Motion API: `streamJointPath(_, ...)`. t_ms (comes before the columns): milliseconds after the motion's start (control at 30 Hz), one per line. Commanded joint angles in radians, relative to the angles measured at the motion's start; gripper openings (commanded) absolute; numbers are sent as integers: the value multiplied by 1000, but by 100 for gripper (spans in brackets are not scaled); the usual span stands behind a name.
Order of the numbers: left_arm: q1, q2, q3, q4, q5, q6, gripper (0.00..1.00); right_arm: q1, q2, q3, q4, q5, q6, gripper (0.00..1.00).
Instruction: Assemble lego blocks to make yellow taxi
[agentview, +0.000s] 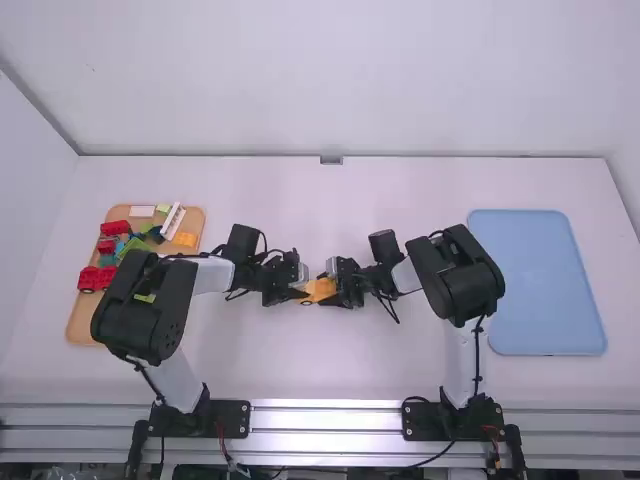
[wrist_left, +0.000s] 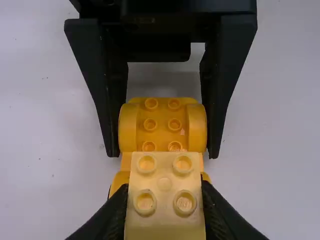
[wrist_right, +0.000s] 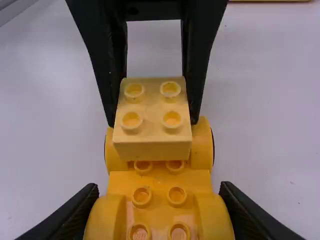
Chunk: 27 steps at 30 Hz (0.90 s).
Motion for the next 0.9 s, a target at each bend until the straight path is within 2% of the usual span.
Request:
streamJointPath(0,-5,4,-13,-10,-34,1,51,-3,15,-11,-13,66,-5,49)
streamJointPath(67,-7,4,-13,-6,-33,1,54,-2,15,-11,-13,65,-6,49)
streamJointPath(133,-2,4,-13,-6,-34,0,52,-2,15,-11,-13,65,-5,49)
streamJointPath(200,1,4,-13,-3,-32,0,44,-2,15,-11,-13,66,-6,49)
streamJointPath(233,1,4,-13,-4,-30,1,36,-2,15,-11,-14,66,-6,49)
streamJointPath(333,-6,4,-13,2,-31,0,29,-2,15,-11,-13,65,-6,49)
streamJointPath(367,-6,4,-13,5,-30,0,23,-2,15,-11,-14,65,-5,50)
streamJointPath(467,-6,4,-13,13,-29,0,20,-2,15,-11,-13,62,-6,50)
streamJointPath(567,-13,4,-13,18,-17,1,24,-2,15,-11,-14,62,-6,50)
streamJointPath(633,-13,4,-13,19,16,1,37,-2,15,-11,-13,62,-5,50)
streamJointPath(700,-13,4,-13,19,24,1,42,-2,15,-11,-13,62,-5,50)
streamJointPath(767,-13,4,-13,19,23,0,55,-2,15,-11,-13,62,-6,50)
streamJointPath(867,-13,4,-13,18,28,0,59,-2,15,-11,-13,62,-6,50)
